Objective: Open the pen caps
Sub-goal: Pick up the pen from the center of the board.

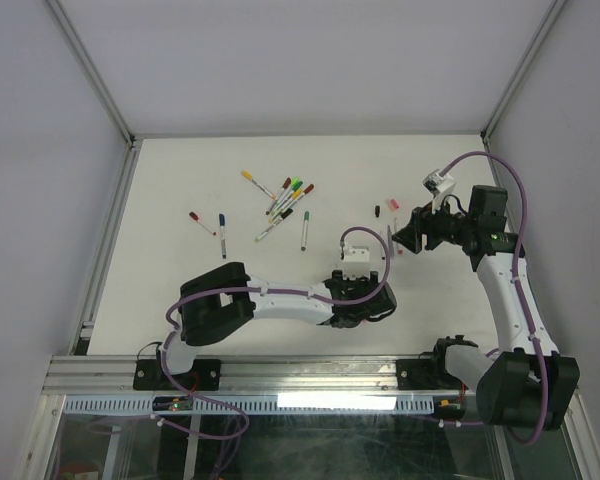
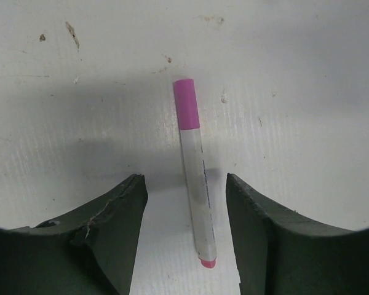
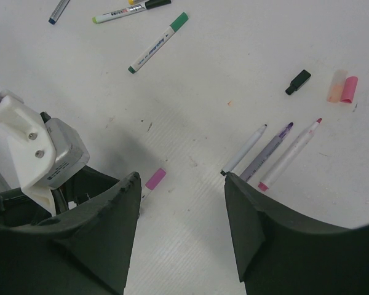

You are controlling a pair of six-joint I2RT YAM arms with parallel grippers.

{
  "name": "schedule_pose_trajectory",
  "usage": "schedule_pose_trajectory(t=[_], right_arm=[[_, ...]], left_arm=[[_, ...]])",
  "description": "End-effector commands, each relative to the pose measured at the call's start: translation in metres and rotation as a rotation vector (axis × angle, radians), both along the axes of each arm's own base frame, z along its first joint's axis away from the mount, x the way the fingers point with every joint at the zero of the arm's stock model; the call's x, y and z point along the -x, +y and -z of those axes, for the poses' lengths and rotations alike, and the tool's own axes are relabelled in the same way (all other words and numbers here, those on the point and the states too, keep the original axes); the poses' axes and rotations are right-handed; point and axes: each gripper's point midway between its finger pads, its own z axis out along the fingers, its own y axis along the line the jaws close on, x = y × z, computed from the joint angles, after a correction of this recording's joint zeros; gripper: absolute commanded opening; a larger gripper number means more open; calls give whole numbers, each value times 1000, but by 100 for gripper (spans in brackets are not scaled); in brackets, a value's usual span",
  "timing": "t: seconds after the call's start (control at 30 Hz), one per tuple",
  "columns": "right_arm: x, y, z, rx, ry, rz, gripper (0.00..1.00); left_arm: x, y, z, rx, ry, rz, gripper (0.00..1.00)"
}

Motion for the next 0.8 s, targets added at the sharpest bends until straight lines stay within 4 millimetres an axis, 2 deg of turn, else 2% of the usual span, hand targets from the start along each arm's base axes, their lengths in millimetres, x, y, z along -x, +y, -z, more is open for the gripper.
schedule_pose_trajectory(t=[0.0, 0.43, 0.6, 0.77], right_arm=[[-11, -4, -21, 14, -75, 4, 59], [-10, -3, -22, 8, -77, -2, 59], [-10, -2, -23, 7, -77, -4, 59], [-10, -2, -22, 6, -76, -5, 59]], left_arm=[[4, -6, 7, -35, 24, 32, 54], [5, 4, 17, -94, 42, 54, 35], [-5, 19, 20, -116, 53, 38, 25], [-15, 40, 22, -138, 57, 8, 20]])
